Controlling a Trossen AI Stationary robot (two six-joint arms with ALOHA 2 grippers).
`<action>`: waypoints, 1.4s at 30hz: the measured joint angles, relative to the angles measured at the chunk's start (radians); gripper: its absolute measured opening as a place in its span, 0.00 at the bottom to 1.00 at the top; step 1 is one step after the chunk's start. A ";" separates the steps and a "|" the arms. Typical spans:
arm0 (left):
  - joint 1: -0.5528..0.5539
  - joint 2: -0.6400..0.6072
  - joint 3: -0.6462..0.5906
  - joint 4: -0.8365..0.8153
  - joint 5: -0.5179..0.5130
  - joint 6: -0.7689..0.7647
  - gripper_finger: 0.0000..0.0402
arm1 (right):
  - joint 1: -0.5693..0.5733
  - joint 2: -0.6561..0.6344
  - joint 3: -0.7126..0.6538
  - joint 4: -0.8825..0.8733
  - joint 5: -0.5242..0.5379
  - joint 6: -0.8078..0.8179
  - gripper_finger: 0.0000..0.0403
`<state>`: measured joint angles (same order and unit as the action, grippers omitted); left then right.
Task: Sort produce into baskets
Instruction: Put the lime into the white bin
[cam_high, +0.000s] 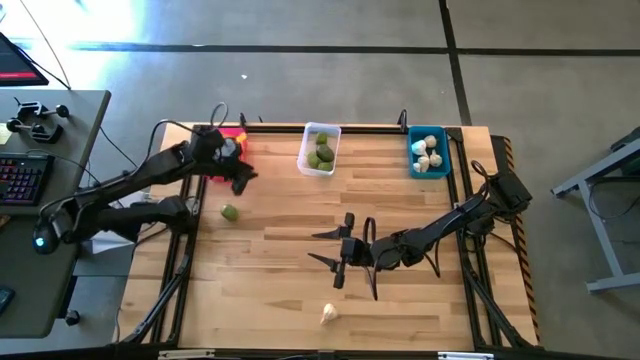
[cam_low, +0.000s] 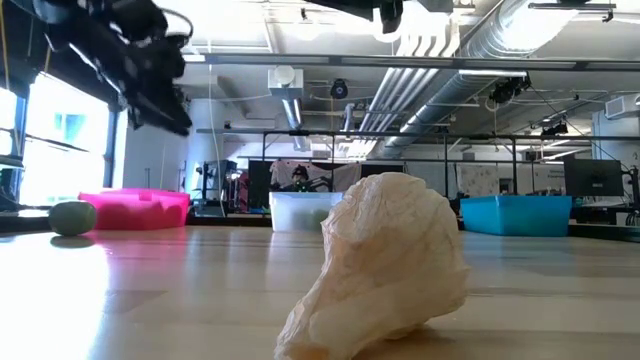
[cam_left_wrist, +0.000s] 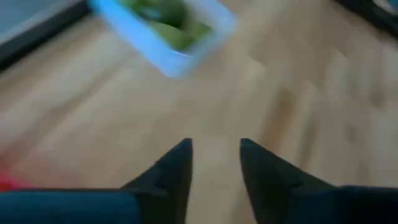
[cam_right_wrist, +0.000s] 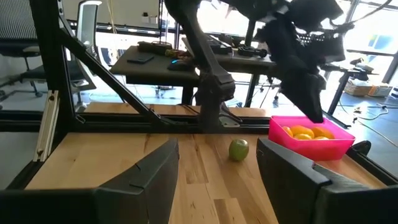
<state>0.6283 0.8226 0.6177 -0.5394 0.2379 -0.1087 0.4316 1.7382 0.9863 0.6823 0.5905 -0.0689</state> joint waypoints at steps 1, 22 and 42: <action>-0.037 -0.009 0.009 -0.026 0.007 0.017 0.27 | 0.000 0.000 0.000 -0.001 0.000 0.000 0.51; -0.579 0.287 0.256 -0.501 -0.200 0.168 0.03 | 0.000 0.000 0.000 -0.016 0.000 0.009 0.51; -0.852 0.675 0.275 -0.685 -0.523 0.165 0.53 | 0.000 0.000 0.000 -0.039 0.000 0.017 0.51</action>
<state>-0.2241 1.4977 0.8925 -1.2244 -0.2855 0.0560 0.4316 1.7382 0.9863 0.6430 0.5907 -0.0519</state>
